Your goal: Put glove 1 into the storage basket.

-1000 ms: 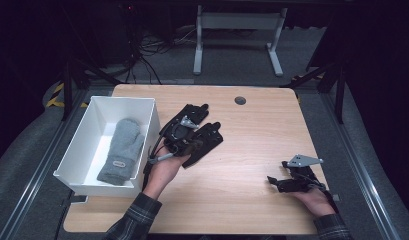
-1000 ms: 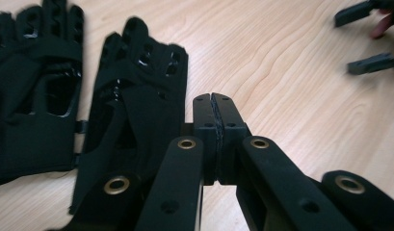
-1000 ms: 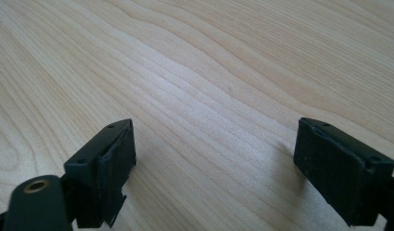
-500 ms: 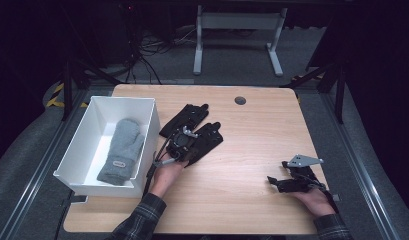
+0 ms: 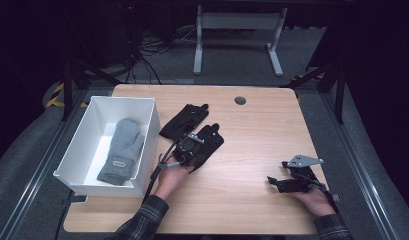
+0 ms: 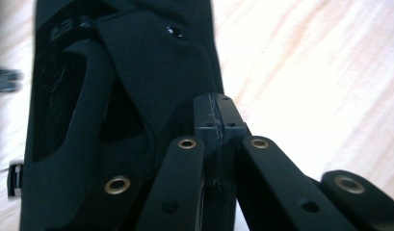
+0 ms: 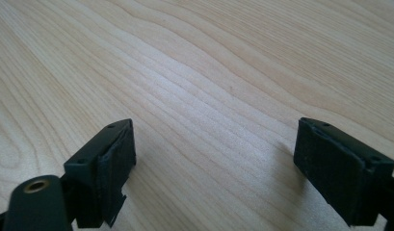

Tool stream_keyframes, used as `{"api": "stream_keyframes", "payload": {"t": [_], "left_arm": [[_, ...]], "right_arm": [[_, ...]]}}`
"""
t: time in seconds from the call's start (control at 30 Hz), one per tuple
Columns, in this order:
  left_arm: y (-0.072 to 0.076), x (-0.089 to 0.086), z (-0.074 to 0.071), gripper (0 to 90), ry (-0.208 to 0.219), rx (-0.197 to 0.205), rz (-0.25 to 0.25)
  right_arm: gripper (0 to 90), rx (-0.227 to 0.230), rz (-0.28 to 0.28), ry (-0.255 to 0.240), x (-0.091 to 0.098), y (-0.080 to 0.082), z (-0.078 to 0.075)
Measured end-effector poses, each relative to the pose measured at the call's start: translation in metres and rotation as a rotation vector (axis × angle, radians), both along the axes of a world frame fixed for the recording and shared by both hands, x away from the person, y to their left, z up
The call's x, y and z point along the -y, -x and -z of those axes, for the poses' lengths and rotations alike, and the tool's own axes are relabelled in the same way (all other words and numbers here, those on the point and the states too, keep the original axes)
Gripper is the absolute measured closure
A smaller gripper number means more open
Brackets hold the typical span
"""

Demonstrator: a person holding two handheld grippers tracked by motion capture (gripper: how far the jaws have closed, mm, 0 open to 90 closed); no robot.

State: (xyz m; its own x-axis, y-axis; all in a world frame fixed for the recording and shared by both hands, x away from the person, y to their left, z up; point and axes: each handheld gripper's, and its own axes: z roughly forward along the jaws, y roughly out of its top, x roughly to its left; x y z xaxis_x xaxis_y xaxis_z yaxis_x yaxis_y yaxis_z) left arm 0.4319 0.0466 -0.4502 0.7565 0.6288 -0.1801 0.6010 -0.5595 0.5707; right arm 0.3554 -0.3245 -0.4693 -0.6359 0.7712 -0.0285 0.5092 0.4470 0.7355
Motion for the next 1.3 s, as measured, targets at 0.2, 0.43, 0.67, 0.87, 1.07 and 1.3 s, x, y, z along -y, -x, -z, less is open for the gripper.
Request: {"api": "stream_keyframes", "payload": {"t": [0.2,0.43,0.67,0.87,1.07,1.3], "left_arm": [[0.009,0.015,0.000,90.0,0.009,-0.008,0.049],[0.023,0.038,0.000,90.0,0.037,-0.043,0.118],[0.028,0.040,-0.011,90.0,0.067,-0.022,0.137],[0.019,0.015,-0.025,90.0,0.072,0.038,0.052],[0.003,-0.010,-0.019,90.0,0.086,0.007,-0.022],[-0.002,-0.005,-0.003,90.0,0.034,-0.024,-0.013]], "right_arm": [[14.8,0.000,0.000,0.000,0.000,0.000,0.000],[14.8,0.000,0.000,0.000,0.000,0.000,0.000],[14.8,0.000,0.000,0.000,0.000,0.000,0.000],[14.9,0.000,-0.001,0.000,0.000,0.000,0.000],[14.9,0.000,-0.001,0.000,0.000,0.000,0.000],[14.8,0.000,-0.001,0.000,0.000,0.000,0.000]]}}
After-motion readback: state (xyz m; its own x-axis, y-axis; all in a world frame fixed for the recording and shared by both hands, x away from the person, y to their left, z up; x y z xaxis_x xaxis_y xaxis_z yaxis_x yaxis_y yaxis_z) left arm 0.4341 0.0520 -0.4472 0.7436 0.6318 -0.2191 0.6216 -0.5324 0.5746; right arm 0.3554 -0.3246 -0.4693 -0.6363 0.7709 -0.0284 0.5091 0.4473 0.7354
